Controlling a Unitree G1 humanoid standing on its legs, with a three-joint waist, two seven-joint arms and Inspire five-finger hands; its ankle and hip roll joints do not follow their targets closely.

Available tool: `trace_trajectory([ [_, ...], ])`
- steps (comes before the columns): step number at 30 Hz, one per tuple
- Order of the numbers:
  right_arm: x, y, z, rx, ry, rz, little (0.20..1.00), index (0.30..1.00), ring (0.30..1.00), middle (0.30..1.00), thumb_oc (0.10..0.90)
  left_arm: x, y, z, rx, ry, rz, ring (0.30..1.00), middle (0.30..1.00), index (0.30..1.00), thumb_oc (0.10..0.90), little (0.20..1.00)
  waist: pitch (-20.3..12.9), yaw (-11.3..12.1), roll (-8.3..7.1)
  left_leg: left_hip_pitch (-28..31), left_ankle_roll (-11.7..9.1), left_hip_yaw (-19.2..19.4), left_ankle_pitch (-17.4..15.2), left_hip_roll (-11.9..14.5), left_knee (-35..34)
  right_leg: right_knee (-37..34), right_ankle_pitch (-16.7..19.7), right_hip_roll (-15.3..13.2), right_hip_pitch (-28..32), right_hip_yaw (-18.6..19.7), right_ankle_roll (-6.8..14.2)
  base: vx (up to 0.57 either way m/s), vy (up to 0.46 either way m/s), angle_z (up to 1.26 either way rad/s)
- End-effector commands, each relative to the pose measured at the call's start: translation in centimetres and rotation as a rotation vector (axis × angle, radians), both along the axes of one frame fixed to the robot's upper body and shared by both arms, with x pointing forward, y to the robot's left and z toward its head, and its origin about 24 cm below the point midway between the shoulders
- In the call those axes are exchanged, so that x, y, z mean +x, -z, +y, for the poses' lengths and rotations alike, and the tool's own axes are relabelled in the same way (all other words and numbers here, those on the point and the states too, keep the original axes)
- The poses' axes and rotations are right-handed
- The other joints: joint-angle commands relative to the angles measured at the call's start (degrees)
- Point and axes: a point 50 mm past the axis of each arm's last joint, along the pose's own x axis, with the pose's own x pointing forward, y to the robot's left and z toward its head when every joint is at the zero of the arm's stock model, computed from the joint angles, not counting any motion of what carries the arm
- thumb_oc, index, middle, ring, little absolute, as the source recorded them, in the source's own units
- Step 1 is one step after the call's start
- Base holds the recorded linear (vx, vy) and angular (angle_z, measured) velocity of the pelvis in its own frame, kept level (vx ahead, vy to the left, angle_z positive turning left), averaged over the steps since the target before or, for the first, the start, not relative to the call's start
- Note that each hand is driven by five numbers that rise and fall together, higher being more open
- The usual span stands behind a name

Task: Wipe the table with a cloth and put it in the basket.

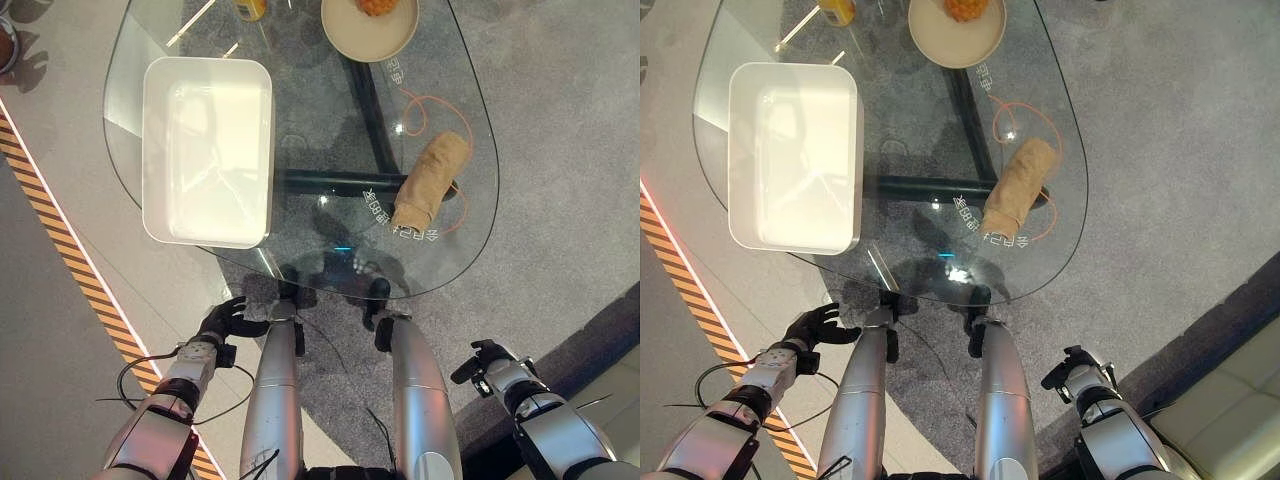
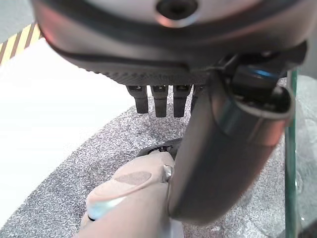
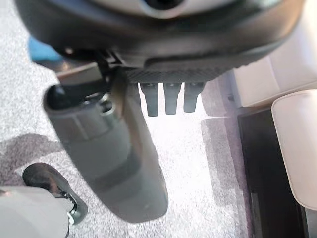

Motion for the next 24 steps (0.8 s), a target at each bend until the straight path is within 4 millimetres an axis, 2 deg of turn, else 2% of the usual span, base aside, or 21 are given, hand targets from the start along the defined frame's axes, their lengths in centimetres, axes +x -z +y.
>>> trace_trajectory([
  [1, -4.0, 0.8, -4.0, -0.143, 0.057, 0.082, 0.9, 0.9, 0.9, 0.9, 0.8, -2.7, 1.3, 2.4, 0.043, -0.069, 0.034, 0.9, 0.9, 0.9, 0.8, 0.9, -1.3, 0.8, 0.64, -2.7, 2.9, 1.3, -6.4, -1.8, 9.5, -2.6, 4.4, 0.7, -0.8, 3.4, 1.2, 0.0, 0.0, 0.0],
  [6, -4.1, 0.6, -4.3, -0.202, 0.083, 0.034, 0.9, 0.9, 0.9, 0.9, 0.8, -2.8, 1.3, 2.6, 0.04, -0.076, 0.027, 0.9, 0.9, 0.9, 0.8, 0.9, -1.3, 0.6, 0.71, -2.8, 2.6, 1.3, -6.1, -1.9, 9.4, -3.4, 4.8, 0.6, -0.6, 3.3, 1.2, 0.0, 0.0, 0.0],
  [8, -4.1, 0.4, -4.5, -0.214, 0.14, -0.017, 0.9, 0.9, 0.9, 0.9, 0.8, -2.8, 1.3, 2.6, 0.04, -0.076, 0.026, 0.9, 0.9, 0.9, 0.8, 0.9, -1.3, 0.5, 0.76, -2.7, 2.5, 1.5, -5.9, -1.8, 9.1, -4.0, 5.1, 0.5, -0.4, 3.1, 1.2, 0.02, 0.001, 0.03],
  [11, -3.7, -0.7, -5.6, -0.197, 0.317, -0.181, 0.9, 0.9, 0.9, 0.9, 0.8, -3.0, 1.5, 2.6, 0.038, -0.083, 0.03, 0.9, 0.9, 0.9, 0.8, 0.9, -1.3, 0.5, 0.83, -2.1, 2.3, 1.7, -5.8, -1.8, 8.6, -4.7, 5.3, 0.4, 0.2, 3.0, 1.3, 0.01, 0.001, 0.01],
  [16, -2.0, -4.4, -7.9, -0.074, 0.586, -0.566, 0.9, 0.9, 0.9, 0.9, 0.8, -3.9, 2.1, 2.8, 0.041, -0.1, 0.047, 0.9, 0.9, 0.9, 0.8, 0.9, -1.3, 0.4, 0.85, -1.5, 2.4, 1.8, -6.5, -1.8, 9.0, -4.6, 5.5, 0.2, 0.7, 2.9, 1.5, 0.04, 0.0, 0.0],
  [18, -0.9, -6.0, -8.3, -0.046, 0.614, -0.693, 0.9, 0.9, 0.9, 0.9, 0.8, -4.1, 2.3, 2.9, 0.038, -0.11, 0.052, 0.9, 0.9, 0.9, 0.8, 0.9, -1.3, 0.3, 0.83, -1.2, 2.5, 1.9, -6.6, -1.8, 8.8, -4.9, 5.7, 0.2, 1.0, 3.0, 1.5, 0.04, 0.006, 0.0],
  [24, 2.5, -11.2, -7.3, 0.08, 0.653, -1.065, 0.9, 0.9, 0.9, 0.9, 0.8, -4.8, 2.7, 3.1, 0.026, -0.154, 0.06, 0.9, 0.9, 0.9, 0.8, 0.9, -1.3, -0.2, 0.8, -0.5, 2.5, 2.1, -6.4, -2.1, 7.7, -6.2, 6.3, 0.3, 1.4, 3.0, 1.8, 0.01, 0.003, -0.01],
])
